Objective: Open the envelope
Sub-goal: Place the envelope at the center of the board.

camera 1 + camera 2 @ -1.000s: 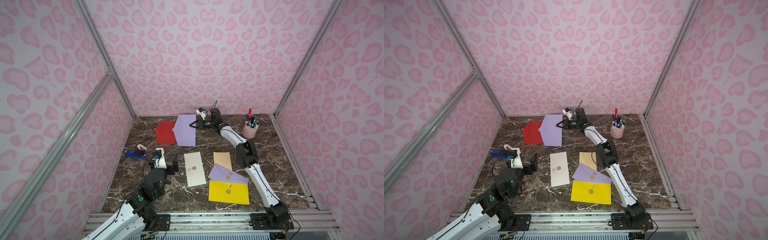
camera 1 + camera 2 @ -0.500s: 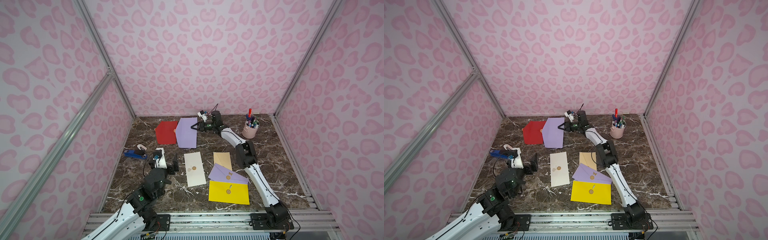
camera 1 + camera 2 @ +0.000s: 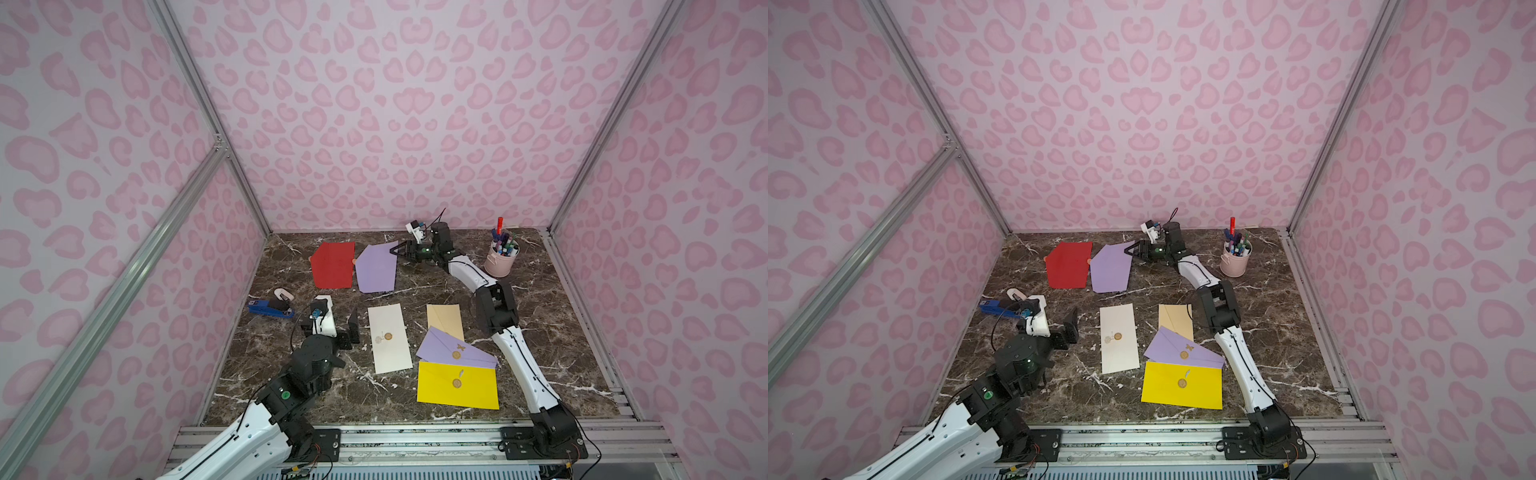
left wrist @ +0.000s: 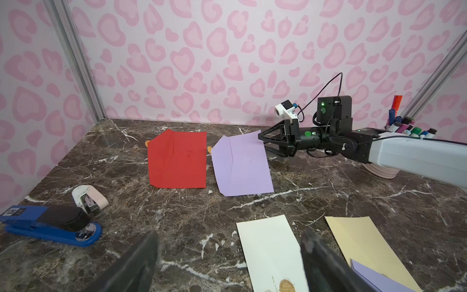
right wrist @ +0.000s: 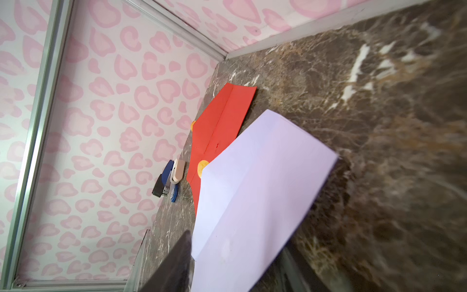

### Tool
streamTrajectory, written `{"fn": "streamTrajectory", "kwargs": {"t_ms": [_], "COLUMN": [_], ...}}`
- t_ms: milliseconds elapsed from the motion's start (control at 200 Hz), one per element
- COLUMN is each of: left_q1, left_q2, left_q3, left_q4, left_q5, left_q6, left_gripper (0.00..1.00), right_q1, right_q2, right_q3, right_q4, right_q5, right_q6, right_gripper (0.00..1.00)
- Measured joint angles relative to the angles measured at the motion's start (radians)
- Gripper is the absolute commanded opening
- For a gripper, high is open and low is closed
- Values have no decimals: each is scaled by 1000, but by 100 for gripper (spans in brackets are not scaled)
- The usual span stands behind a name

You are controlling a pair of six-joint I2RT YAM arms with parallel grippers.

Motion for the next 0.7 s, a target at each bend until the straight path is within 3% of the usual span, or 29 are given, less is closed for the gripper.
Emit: {"fn": "streamTrajectory", "kwargs": {"t_ms": [440,700], "left_q1": [0,0], "left_q2": [13,12], "left_q3": [0,0], "left_q4": [1,1], "left_q5": [18,23], "left_q6": [15,18], "left_gripper": [89,89], "right_q1": [-8,16], "right_q2": [1,-26], "right_q3": [2,3], "right_q4": [-47,-158], "right_q5": [76,223], "right_q6": [-27,-135], "right_gripper": [55,54]}}
